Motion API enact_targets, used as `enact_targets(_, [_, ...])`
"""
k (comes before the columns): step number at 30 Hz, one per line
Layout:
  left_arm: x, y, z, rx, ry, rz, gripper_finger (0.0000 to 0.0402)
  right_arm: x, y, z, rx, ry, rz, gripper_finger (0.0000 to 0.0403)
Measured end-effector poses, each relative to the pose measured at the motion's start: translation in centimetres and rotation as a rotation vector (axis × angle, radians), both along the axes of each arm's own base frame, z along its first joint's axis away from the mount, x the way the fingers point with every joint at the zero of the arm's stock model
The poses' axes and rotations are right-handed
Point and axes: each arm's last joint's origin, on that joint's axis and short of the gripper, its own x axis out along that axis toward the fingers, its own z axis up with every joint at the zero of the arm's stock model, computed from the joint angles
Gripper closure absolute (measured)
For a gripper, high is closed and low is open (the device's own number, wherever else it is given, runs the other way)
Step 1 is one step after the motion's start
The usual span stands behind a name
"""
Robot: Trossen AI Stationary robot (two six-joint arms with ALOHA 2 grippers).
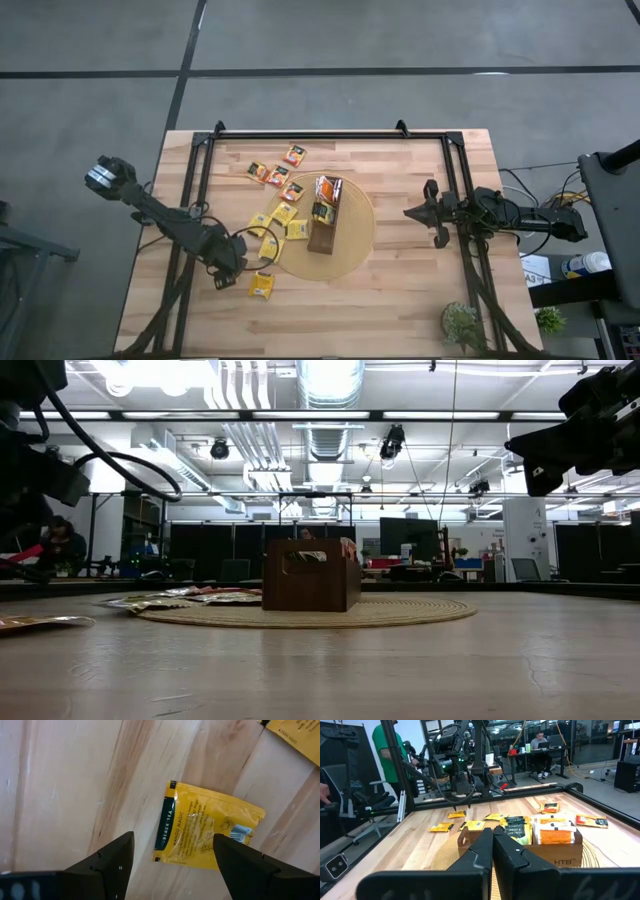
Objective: Pick & Place Tea
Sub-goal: Put the orange tea bag into the bottom section of the wooden organizer
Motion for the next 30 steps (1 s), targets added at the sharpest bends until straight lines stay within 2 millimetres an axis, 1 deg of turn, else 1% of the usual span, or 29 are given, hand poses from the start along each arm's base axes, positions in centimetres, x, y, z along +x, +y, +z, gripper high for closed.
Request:
enact_targets(24, [0.2,-0.12,-0.06,-0.013,-0.025,0.003,0.0138,0.0,0.0,0.0,0.001,0.001,0.0,0.0394])
enact_targets(30, [0.34,-0.16,-0.97,-0.021,-0.054,0.012,0.0138,0.0,0.0,-0.01,0.001,0.001,0.0,0.0394])
